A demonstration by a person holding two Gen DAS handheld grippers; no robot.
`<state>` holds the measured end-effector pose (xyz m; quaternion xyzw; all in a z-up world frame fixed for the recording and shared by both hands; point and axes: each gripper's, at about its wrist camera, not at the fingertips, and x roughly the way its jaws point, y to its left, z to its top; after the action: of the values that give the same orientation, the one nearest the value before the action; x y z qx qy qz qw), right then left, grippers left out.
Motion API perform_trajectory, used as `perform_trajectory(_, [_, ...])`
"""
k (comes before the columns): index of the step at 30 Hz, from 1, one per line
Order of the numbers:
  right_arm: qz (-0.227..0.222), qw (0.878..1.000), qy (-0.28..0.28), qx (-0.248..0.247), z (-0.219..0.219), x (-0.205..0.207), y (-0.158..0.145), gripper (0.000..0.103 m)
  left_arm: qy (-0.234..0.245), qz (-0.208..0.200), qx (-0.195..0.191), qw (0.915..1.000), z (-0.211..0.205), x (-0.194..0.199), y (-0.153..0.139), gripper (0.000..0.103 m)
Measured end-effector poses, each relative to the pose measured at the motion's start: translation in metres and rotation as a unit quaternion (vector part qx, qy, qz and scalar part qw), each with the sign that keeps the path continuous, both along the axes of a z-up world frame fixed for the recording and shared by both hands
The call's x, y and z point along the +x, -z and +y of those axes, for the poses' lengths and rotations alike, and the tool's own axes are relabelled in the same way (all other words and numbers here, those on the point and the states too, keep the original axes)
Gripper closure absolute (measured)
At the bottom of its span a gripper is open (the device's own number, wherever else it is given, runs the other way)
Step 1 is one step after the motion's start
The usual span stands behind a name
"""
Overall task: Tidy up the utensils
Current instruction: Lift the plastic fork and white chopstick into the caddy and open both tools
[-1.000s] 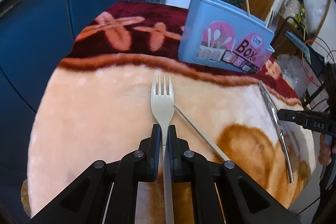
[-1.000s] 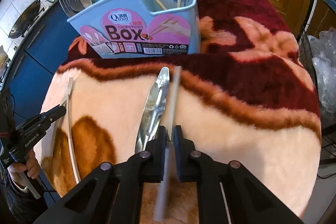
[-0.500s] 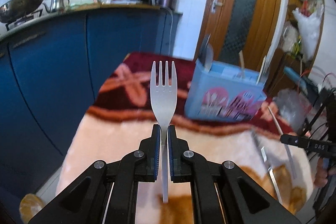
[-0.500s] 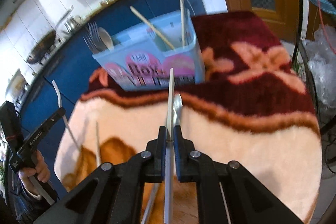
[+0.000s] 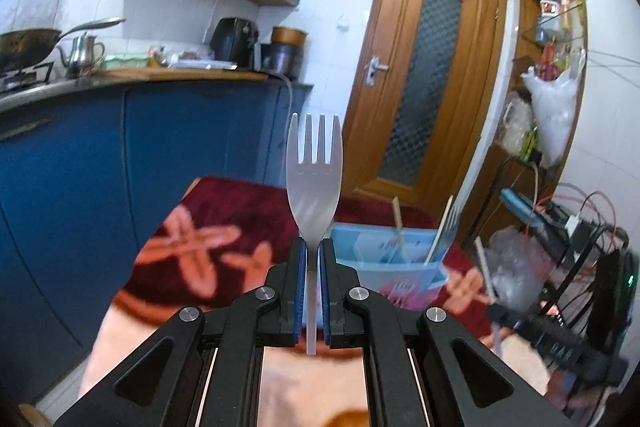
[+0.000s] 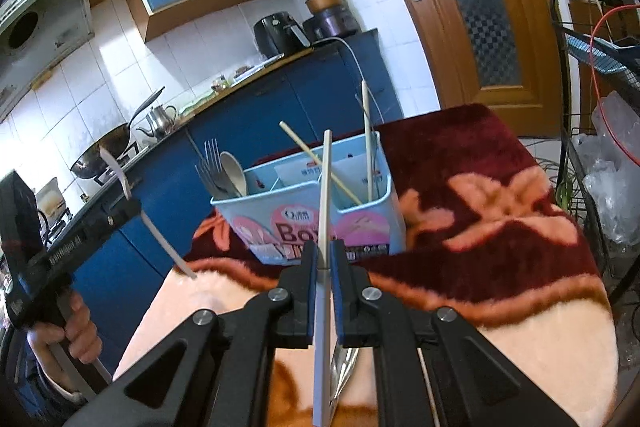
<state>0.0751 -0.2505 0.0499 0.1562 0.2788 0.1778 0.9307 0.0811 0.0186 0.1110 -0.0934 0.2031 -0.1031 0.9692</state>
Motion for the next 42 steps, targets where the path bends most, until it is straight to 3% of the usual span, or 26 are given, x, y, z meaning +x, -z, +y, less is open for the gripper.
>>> perform_trajectory(6, [-0.009,1.000,0.006,0.002,-0.002,0.004,0.004,0.094,0.010,-0.050,0.012,0.9986,-0.015,0.016,-0.022,0.097])
perform_trajectory(10, [-0.008,1.000,0.006,0.004,-0.003,0.009,0.008,0.094,0.019,-0.061,0.005,0.9980,-0.023,0.034,-0.028,0.097])
perform_trajectory(17, [-0.019,1.000,0.011,0.008,-0.007,0.011,0.009,0.094,0.021,-0.064,0.011,0.9977,-0.036,0.064,-0.013,0.097])
perform_trajectory(29, [-0.068,0.997,0.023,-0.038,0.005,0.044,-0.019,0.094,0.033,-0.022,0.036,0.9986,-0.053,0.090,0.034,0.097])
perform_trajectory(33, [-0.108,0.991,0.033,-0.066,0.018,0.066,-0.027,0.094,0.036,-0.020,0.032,0.9986,-0.052,0.090,0.038,0.097])
perform_trajectory(42, [-0.132,0.988,0.065,-0.053,0.029,0.111,-0.018,0.094,0.036,-0.005,0.021,0.9991,-0.048,0.096,0.048,0.097])
